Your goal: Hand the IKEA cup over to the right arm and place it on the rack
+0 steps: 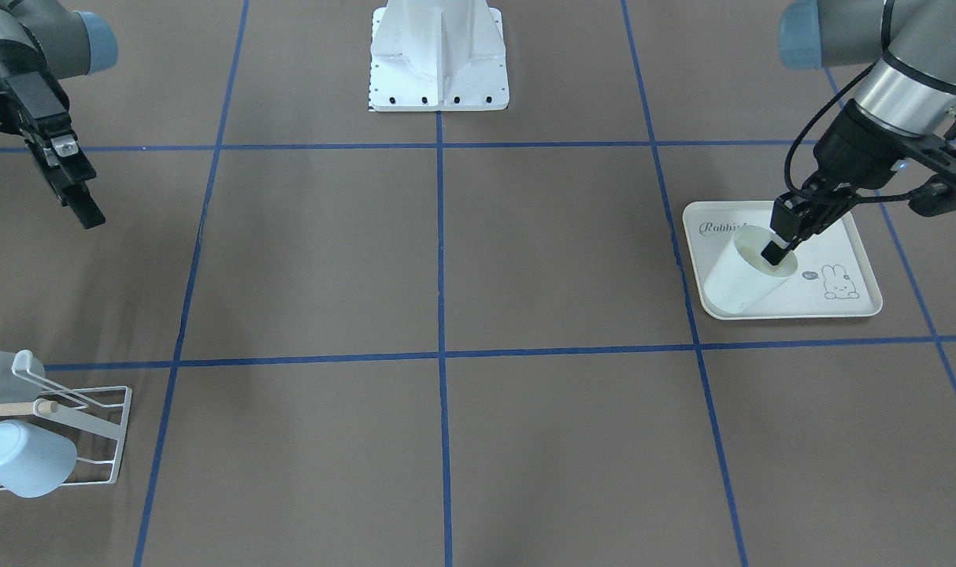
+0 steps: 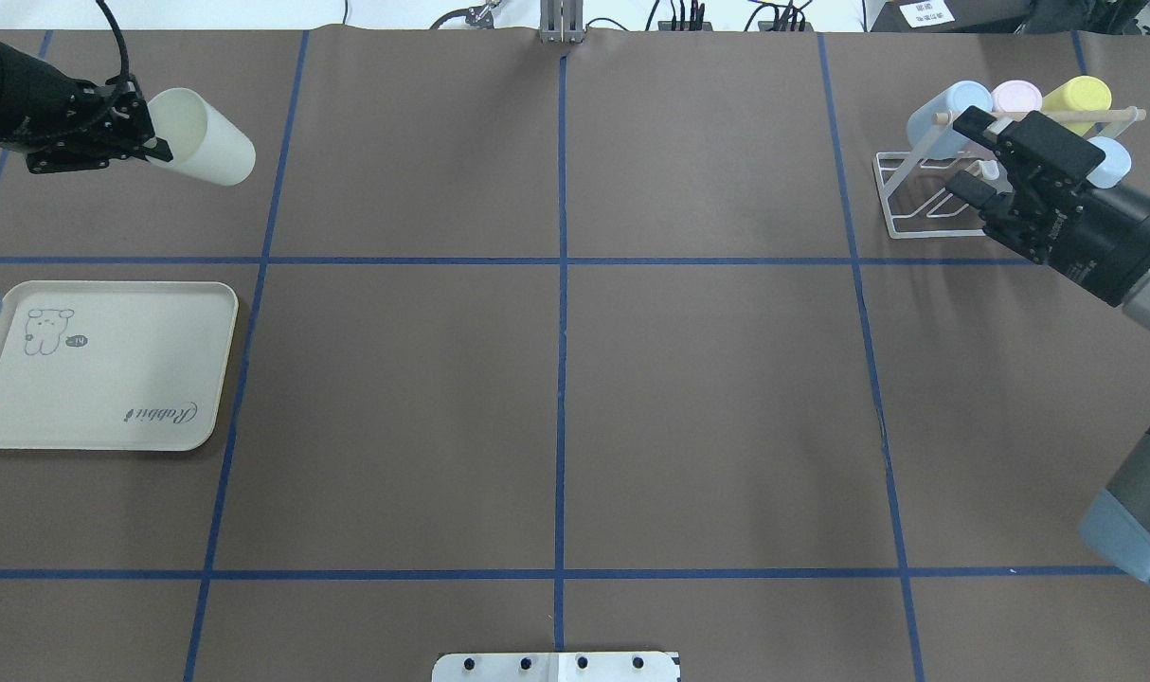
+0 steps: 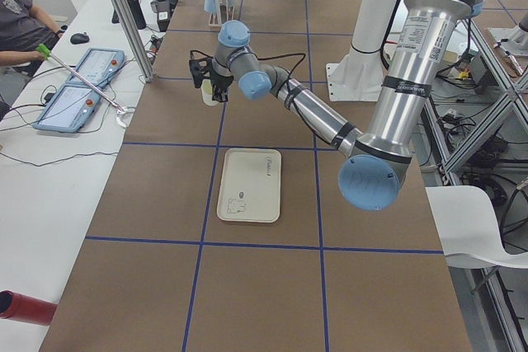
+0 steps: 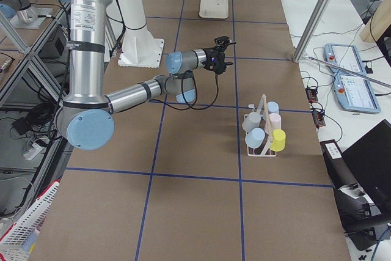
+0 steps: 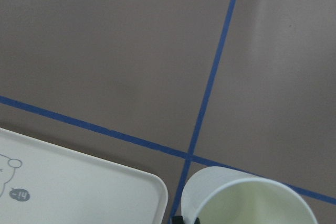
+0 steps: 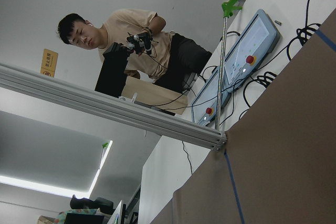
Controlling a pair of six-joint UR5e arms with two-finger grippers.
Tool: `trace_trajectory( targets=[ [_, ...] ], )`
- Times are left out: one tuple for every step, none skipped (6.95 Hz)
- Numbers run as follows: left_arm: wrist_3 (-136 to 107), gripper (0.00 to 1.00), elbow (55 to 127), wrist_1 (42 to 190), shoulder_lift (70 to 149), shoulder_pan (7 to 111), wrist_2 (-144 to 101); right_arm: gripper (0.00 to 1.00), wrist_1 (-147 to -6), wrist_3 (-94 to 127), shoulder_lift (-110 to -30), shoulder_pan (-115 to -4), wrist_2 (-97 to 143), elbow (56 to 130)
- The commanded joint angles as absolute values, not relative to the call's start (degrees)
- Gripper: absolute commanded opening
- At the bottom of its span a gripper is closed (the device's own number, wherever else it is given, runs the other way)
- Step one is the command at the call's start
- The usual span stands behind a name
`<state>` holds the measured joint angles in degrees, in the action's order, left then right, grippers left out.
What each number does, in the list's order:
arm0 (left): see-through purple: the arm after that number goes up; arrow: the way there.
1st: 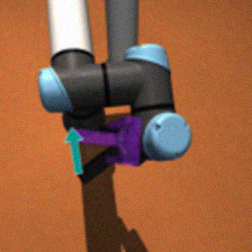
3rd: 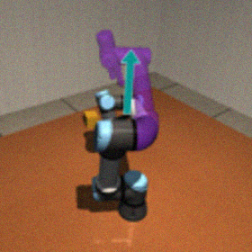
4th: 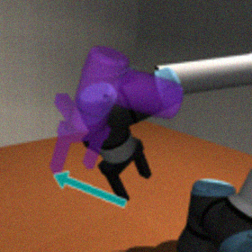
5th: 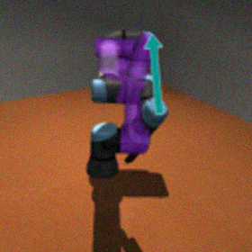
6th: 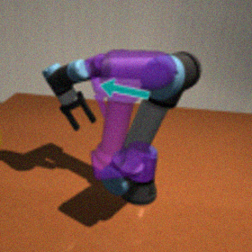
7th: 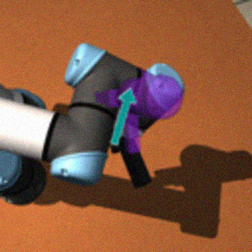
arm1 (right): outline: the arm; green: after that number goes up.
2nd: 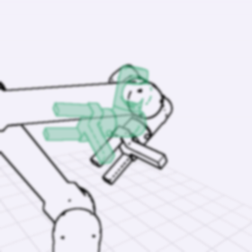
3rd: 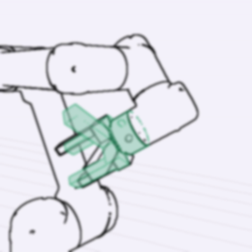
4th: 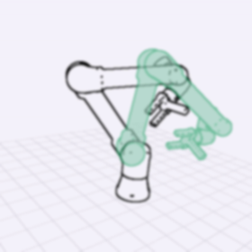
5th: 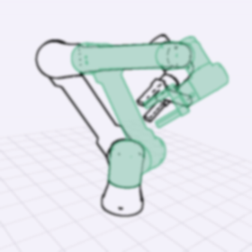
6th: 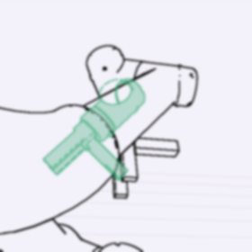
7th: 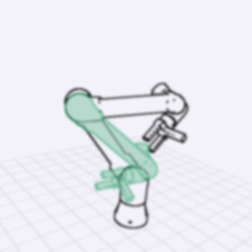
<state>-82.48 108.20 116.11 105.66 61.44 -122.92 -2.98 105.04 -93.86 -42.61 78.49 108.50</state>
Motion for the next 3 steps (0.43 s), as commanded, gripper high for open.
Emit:
trace_trajectory(
  targets=[
    [-99.3, 0.00, 102.5, 138.2, 106.1, 60.2, -122.7, 0.99, -0.5, 109.3, -93.3, -40.6, 78.6, 108.9],
    [-104.3, 0.00, 102.4, 143.7, 106.2, 58.7, -119.7, 0.99, 1.3, 110.3, -93.3, -39.4, 78.5, 108.9],
    [-109.6, 0.00, 102.3, 150.3, 106.3, 54.8, -114.1, 0.99, 1.4, 113.3, -93.1, -38.9, 78.7, 109.2]
  ],
)
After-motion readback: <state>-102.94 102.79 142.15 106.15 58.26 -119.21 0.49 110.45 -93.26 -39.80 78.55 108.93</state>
